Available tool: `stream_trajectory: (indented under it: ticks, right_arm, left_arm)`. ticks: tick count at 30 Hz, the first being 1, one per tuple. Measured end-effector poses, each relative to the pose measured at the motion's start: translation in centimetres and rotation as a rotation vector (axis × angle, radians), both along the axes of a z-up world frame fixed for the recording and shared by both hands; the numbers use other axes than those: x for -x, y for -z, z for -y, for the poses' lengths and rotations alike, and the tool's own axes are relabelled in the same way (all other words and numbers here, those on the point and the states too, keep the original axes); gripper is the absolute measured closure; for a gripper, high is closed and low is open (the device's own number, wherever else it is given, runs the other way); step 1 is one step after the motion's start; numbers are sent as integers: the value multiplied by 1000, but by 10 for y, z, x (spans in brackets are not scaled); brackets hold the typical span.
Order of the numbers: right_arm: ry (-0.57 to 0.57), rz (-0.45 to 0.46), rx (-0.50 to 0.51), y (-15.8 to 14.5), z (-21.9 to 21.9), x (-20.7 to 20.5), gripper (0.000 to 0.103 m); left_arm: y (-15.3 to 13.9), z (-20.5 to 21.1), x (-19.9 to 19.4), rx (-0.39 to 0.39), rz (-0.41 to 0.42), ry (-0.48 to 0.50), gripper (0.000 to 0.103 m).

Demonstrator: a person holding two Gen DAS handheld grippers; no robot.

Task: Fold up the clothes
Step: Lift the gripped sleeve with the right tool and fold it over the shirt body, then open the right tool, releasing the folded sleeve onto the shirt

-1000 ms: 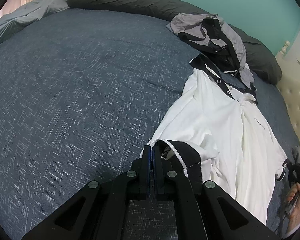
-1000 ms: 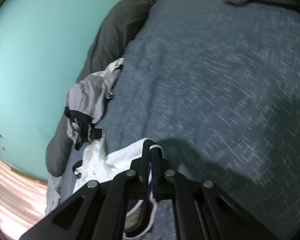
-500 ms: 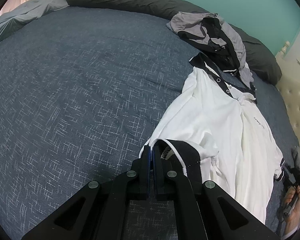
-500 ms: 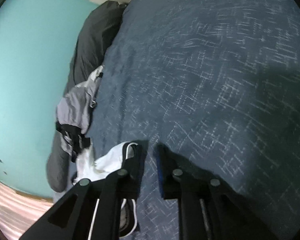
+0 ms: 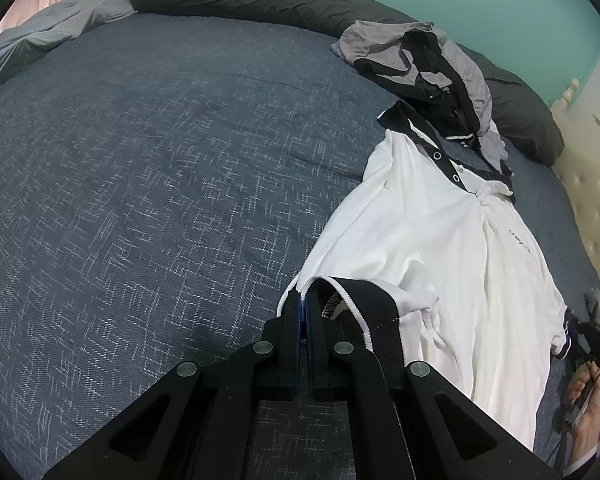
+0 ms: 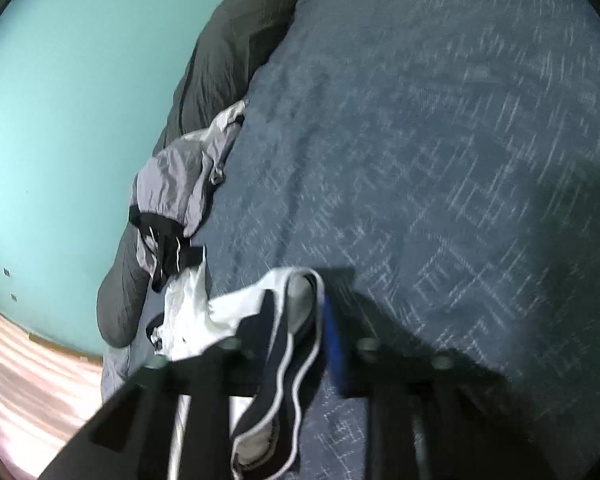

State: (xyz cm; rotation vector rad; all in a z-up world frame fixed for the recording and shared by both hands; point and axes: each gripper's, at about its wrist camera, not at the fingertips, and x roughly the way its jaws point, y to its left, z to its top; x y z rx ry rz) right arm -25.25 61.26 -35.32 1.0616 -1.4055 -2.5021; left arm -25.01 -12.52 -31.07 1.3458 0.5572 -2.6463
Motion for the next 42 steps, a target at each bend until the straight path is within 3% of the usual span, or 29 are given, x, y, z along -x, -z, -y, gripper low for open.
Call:
stream_trajectory:
  ticks: [12,22,31,35,42]
  right_arm:
    - [132,-127,-18,-29,-30,-18,100]
    - [169,-71,0,-19,-43,-24,100]
    - [197,25,-29,-14,-37,-38,90]
    - [159,-2,-71,-34,-14,-56,77]
    - [35,-42,-99,-61,35,-80,76]
  left_arm:
    - [0,2,0,4,2,2,101]
    - [3,3,1,-2,10,3,101]
    - [3,6,1,-32,10,-2,101]
    - [2,11,-1,-64,8,-18,101]
    - [5,22,-3,-86,15,-37,100]
